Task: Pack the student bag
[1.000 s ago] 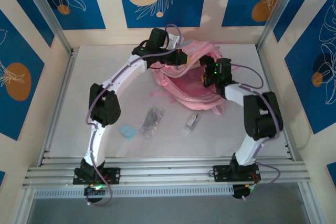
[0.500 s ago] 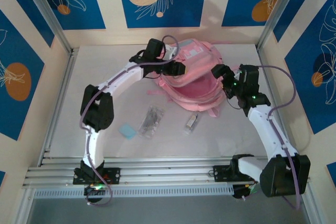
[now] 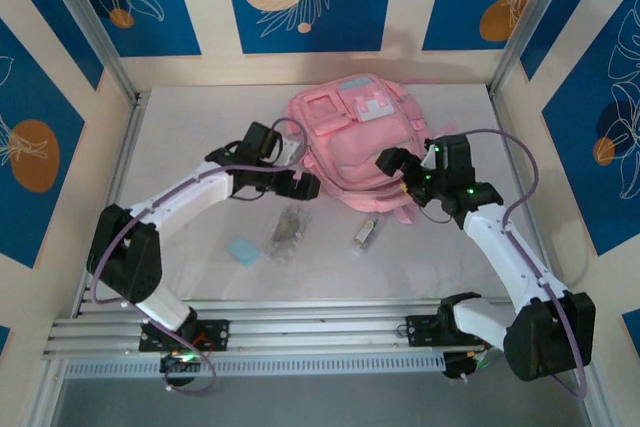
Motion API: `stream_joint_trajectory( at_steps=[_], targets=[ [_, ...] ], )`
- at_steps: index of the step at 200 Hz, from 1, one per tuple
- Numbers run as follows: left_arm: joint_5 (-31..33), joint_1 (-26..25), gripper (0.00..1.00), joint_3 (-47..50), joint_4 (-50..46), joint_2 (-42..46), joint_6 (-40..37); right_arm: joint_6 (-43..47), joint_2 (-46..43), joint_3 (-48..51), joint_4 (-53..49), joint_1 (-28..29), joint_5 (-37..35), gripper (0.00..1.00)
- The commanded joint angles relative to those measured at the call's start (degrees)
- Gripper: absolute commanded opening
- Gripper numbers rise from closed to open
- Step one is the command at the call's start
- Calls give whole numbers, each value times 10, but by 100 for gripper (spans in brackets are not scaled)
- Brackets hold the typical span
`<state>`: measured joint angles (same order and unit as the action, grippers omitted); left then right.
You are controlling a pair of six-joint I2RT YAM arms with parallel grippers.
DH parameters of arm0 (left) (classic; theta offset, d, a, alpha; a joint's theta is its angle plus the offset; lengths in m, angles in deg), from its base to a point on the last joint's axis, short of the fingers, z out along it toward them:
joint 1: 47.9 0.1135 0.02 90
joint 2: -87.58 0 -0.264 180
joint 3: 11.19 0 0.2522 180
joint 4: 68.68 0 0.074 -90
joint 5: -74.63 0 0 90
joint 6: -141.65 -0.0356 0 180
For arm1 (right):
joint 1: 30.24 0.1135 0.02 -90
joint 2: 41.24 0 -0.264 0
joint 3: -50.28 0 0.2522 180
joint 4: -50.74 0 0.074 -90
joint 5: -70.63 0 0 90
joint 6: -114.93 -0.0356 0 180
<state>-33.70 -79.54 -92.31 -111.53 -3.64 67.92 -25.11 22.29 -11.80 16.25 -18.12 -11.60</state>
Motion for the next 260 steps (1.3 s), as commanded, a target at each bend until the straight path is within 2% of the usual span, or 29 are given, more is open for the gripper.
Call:
stream_joint_trajectory(
  at_steps=[1,68,144,185,224,260],
  targets=[
    [53,-6,100,45,-35,12,-18,-7,14,14,20,18,0,99],
    [164,-64,100,60,-68,-37,-44,-24,36,31,50,34,-12,99],
    [197,-99,100,62,-76,-111,-54,-29,14,49,56,29,-29,100],
    [244,-133,99,63,-72,-142,-50,-38,9,58,60,24,-32,99],
    [204,-136,90,66,-55,-166,-43,-41,4,62,60,19,-33,100],
    [194,-133,75,67,-53,-167,-46,-41,-3,67,58,16,-36,100]
  ],
)
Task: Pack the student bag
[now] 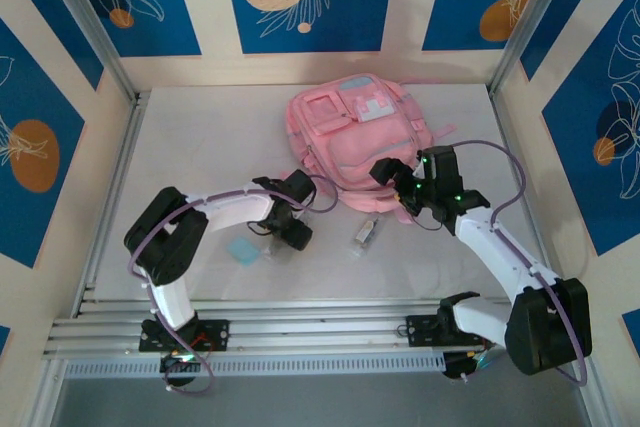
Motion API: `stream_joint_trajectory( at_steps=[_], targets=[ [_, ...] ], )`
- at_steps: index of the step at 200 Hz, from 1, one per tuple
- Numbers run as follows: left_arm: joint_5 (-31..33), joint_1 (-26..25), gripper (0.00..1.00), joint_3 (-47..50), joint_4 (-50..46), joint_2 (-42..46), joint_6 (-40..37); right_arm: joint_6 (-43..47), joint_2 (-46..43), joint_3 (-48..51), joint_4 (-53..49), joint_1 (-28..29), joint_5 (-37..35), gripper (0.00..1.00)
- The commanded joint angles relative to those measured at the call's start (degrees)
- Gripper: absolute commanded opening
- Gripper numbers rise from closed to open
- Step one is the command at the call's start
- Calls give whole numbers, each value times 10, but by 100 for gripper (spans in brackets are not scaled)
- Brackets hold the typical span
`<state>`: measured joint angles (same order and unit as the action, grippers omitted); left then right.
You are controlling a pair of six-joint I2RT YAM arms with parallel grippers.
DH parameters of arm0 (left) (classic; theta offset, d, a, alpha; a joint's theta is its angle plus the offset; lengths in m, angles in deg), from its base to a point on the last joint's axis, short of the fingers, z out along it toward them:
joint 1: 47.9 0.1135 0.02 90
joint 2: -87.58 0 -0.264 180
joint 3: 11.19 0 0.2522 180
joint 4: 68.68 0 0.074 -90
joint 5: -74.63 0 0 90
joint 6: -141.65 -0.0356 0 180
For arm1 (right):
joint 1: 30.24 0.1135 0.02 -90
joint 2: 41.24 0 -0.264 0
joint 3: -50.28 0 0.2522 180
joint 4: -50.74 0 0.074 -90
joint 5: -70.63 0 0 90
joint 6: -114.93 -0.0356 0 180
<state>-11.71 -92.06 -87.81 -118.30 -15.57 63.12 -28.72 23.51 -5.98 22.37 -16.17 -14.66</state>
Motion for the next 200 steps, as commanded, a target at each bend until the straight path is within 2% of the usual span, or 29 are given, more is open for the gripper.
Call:
stream_joint_trajectory(
  at_steps=[1,35,57,71,131,167,200],
  targets=[
    [-26,-8,75,21,15,-47,2,-5,-16,9,-3,-4,-6,100],
    [-12,-6,69,11,0,-22,-1,-4,-11,10,7,-3,5,100],
    [-13,-6,59,-4,-10,1,-3,-3,-7,8,12,-1,8,100],
    [-17,-6,49,-15,-12,8,-5,-3,-5,6,13,0,6,100],
    [-25,-3,27,-44,-30,3,-3,0,-6,5,6,0,6,100],
    [-26,5,26,-64,-46,31,-6,9,-2,4,20,3,20,100],
    [-66,28,26,-81,-43,65,-16,39,15,7,65,16,78,100]
  ],
)
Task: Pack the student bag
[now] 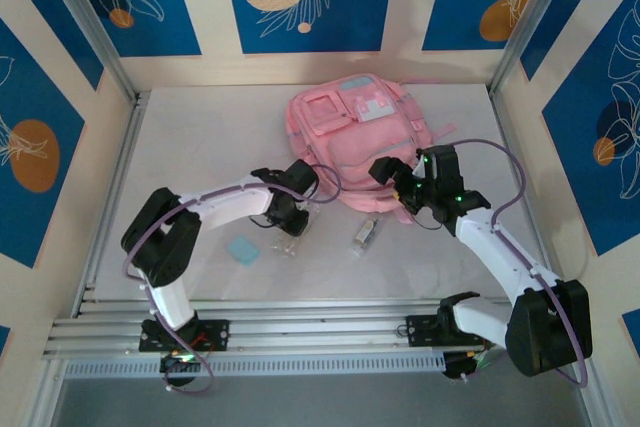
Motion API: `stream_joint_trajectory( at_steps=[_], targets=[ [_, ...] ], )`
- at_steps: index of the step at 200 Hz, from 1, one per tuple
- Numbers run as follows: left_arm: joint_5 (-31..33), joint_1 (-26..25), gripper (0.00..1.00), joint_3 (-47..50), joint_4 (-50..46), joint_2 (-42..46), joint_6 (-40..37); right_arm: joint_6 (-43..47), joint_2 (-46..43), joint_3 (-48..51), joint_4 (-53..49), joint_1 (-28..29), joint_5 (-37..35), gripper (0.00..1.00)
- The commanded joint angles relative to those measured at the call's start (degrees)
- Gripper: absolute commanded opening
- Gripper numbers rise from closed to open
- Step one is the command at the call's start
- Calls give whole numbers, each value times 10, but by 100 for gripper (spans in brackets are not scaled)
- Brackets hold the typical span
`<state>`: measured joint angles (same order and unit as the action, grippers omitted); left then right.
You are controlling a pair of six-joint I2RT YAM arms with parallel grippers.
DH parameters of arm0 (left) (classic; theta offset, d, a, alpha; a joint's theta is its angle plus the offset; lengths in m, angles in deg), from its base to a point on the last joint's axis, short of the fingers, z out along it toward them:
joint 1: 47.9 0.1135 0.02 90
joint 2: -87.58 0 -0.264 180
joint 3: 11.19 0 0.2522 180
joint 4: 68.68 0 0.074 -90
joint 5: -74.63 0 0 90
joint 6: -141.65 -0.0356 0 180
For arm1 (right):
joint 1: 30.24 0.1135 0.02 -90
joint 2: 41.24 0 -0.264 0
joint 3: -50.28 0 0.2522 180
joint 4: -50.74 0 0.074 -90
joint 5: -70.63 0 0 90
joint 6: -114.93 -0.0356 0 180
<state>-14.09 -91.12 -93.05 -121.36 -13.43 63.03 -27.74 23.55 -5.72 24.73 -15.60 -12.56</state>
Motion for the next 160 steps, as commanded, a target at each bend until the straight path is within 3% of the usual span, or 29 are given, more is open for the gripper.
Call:
stream_joint_trajectory(
  at_steps=[1,49,95,120,160],
  targets=[
    [-43,19,26,-29,-12,44,-15,30,15,4,43,11,59,100],
    [-144,41,27,-48,16,83,-1,47,58,16,124,48,156,97],
    [-222,41,28,-50,79,101,30,31,108,9,209,72,193,90],
    [-251,42,28,-45,107,105,45,21,135,4,245,79,212,79],
    [-292,41,30,-39,141,104,58,-4,168,8,299,82,232,51]
  ],
)
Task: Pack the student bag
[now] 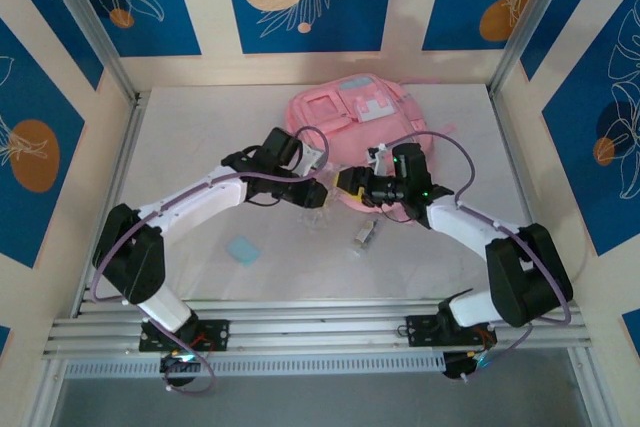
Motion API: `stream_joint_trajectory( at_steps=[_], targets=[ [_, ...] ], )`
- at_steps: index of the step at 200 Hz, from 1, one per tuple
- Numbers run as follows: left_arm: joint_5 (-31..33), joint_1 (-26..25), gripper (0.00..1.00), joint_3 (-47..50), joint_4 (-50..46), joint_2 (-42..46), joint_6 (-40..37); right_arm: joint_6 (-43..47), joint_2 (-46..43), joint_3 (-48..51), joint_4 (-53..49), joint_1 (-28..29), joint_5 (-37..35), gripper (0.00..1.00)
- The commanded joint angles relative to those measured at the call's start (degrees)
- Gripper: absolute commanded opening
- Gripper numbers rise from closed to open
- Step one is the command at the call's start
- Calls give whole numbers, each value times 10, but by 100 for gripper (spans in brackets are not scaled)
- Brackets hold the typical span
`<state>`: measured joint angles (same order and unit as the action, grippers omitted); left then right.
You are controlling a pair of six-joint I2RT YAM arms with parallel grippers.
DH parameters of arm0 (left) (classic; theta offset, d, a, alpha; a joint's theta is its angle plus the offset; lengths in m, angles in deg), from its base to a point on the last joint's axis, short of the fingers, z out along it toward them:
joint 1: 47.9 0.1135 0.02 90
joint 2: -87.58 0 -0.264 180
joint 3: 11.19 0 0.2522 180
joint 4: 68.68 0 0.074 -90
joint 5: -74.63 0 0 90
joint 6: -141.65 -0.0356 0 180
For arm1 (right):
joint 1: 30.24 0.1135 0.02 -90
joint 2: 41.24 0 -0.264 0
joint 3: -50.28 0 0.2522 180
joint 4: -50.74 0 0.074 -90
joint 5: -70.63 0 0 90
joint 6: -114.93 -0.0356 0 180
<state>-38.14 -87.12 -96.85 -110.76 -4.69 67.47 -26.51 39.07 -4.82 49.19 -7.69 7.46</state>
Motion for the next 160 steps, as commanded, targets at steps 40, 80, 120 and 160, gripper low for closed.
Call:
stream_joint_trajectory(
  at_steps=[40,80,120,160],
  targets=[
    [-55,1,52,-1,37,10,16,-39,23,9,104,-7,66,13],
    [-9,1,100,-16,50,4,24,-32,-13,34,83,-44,69,0],
    [53,-4,100,-46,83,-26,6,38,-109,26,-97,-142,32,0],
    [110,-33,96,-119,72,-102,-68,52,-196,12,-254,-313,17,0]
  ],
)
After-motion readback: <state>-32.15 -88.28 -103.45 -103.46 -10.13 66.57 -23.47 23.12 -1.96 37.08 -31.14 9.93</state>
